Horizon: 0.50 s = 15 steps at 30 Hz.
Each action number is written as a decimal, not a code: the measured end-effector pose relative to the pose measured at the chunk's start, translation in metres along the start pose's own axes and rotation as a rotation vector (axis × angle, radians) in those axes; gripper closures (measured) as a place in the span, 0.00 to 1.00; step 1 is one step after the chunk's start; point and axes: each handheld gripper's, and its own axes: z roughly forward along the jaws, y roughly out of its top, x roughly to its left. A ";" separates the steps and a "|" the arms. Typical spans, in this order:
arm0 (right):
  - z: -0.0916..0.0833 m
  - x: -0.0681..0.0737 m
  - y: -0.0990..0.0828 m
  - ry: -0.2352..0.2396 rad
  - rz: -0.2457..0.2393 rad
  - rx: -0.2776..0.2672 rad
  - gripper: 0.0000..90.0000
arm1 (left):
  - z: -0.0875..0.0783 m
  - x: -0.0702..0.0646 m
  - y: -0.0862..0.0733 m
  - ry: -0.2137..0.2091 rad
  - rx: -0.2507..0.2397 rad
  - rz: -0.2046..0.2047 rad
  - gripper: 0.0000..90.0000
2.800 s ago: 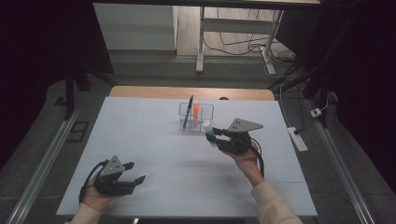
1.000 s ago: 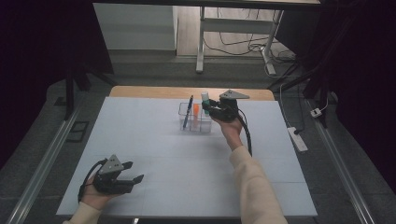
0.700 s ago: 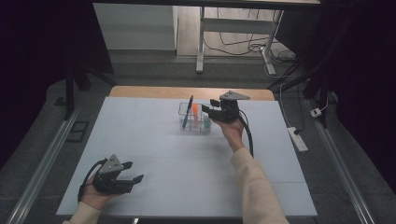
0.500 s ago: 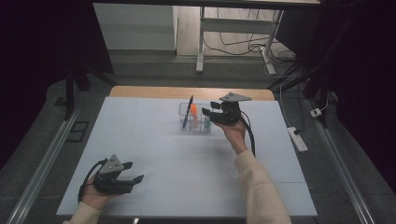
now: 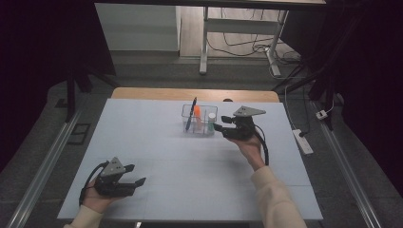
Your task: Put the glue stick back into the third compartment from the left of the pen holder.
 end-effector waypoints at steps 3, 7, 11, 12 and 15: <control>-0.008 0.001 -0.008 0.004 0.004 0.010 0.51 | 0.000 0.000 0.000 0.000 0.001 0.002 0.36; -0.018 0.004 -0.017 0.001 -0.002 0.035 0.51 | 0.000 0.001 0.000 -0.001 0.002 -0.001 0.36; -0.029 0.009 -0.025 0.009 -0.006 0.044 0.51 | 0.001 0.001 -0.001 0.000 0.003 -0.004 0.36; -0.032 0.010 -0.027 0.008 -0.008 0.042 0.51 | 0.001 0.001 -0.001 0.000 0.003 -0.004 0.36; -0.041 0.013 -0.033 0.015 -0.014 0.054 0.51 | 0.001 0.001 -0.001 0.000 0.004 -0.004 0.35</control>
